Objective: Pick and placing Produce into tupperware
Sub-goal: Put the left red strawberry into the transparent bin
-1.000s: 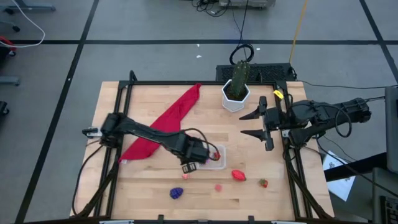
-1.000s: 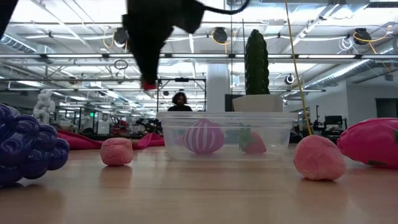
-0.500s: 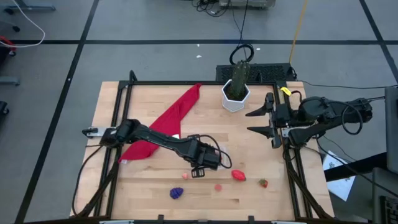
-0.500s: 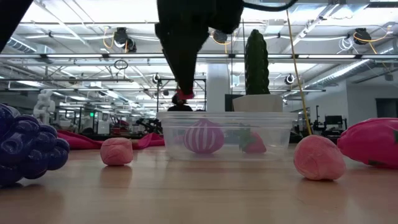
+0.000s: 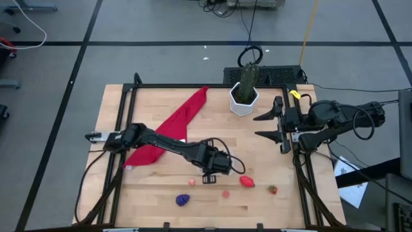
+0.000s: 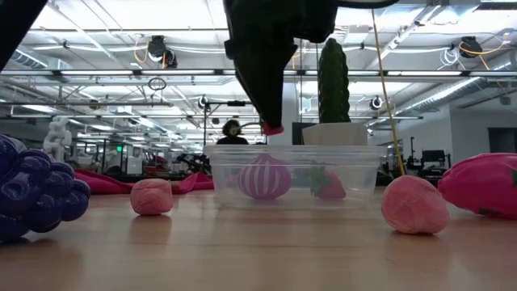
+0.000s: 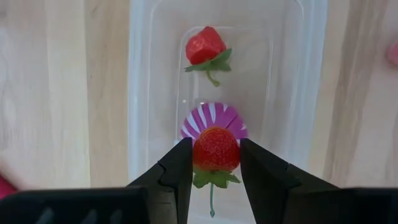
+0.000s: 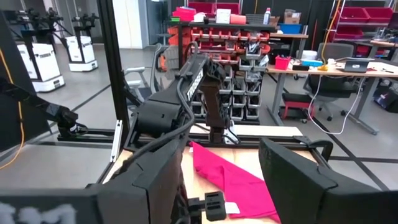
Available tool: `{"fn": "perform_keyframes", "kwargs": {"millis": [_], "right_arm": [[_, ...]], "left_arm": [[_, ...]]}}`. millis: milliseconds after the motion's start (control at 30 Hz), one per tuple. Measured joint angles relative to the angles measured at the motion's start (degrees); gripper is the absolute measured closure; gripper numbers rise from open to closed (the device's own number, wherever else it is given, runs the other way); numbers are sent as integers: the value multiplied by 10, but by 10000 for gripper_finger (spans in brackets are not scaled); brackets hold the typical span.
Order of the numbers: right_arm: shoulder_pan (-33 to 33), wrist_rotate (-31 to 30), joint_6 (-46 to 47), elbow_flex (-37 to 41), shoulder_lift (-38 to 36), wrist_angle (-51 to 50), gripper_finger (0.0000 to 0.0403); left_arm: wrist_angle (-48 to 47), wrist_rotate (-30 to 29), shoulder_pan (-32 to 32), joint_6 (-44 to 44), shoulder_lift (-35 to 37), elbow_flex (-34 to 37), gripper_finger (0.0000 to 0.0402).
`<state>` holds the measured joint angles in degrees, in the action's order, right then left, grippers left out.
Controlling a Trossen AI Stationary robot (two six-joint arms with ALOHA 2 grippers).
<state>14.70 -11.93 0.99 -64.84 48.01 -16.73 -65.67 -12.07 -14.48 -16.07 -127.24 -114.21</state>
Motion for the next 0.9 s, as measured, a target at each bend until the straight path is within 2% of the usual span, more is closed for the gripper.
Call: {"fn": "perform_keyframes", "kwargs": {"millis": [300, 400, 567, 900], "right_arm": [[0, 0, -1, 0, 0, 15, 195], [0, 0, -1, 0, 1, 15, 195], [0, 0, 0, 0, 5, 14, 195], [0, 0, 13, 0, 12, -9, 195]], "left_arm": [[13, 20, 2, 6, 0, 0, 281], [-31, 15, 1, -4, 0, 0, 281], [-106, -24, 7, -44, 0, 0, 281], [-75, -36, 14, -33, 0, 1, 281]]}}
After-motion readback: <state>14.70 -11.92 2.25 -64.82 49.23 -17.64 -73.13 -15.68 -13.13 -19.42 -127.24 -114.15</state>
